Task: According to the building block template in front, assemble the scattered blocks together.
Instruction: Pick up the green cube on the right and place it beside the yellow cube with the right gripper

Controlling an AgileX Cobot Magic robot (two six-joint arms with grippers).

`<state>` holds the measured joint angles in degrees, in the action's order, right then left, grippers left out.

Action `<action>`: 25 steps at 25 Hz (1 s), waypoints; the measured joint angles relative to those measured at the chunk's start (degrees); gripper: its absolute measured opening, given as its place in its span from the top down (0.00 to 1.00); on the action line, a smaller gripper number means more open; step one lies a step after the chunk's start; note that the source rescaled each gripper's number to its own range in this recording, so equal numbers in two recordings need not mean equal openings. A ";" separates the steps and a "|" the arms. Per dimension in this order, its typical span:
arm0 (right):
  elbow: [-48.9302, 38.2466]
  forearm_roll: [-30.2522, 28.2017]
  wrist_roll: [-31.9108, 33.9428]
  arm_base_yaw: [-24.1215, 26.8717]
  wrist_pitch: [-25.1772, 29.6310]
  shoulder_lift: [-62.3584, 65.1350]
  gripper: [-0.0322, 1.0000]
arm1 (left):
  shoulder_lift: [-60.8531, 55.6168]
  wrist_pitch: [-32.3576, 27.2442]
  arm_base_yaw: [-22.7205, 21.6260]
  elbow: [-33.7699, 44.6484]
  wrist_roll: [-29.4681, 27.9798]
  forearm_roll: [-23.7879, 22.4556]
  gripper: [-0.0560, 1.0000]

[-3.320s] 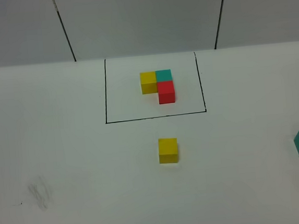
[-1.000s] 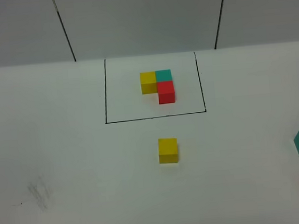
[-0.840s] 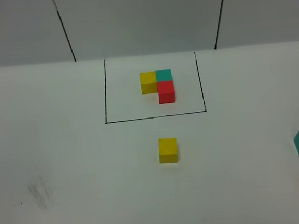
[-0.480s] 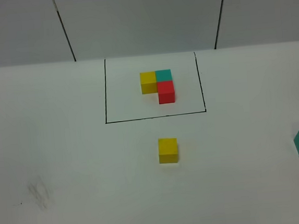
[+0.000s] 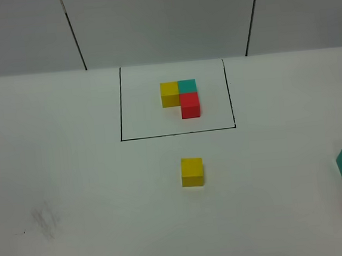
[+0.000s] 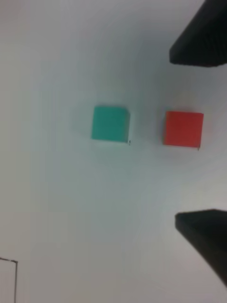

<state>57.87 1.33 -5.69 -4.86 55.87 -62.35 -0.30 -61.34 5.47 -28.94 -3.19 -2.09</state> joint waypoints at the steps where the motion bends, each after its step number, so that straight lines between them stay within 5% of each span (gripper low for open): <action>1: 1.30 0.06 0.00 0.00 0.52 -2.26 0.50 | 0.00 0.00 0.00 0.00 0.00 0.00 0.14; 8: 6.98 0.12 1.10 0.00 2.18 -15.30 0.50 | 0.00 0.00 0.00 0.00 0.00 0.00 0.14; 25: 7.94 -4.45 4.10 0.00 -6.18 -36.03 0.48 | 0.00 0.00 0.00 0.00 -0.05 0.00 0.14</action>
<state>65.81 -3.12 -1.60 -4.86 49.69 -98.38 -0.30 -61.34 5.47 -28.94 -3.23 -2.09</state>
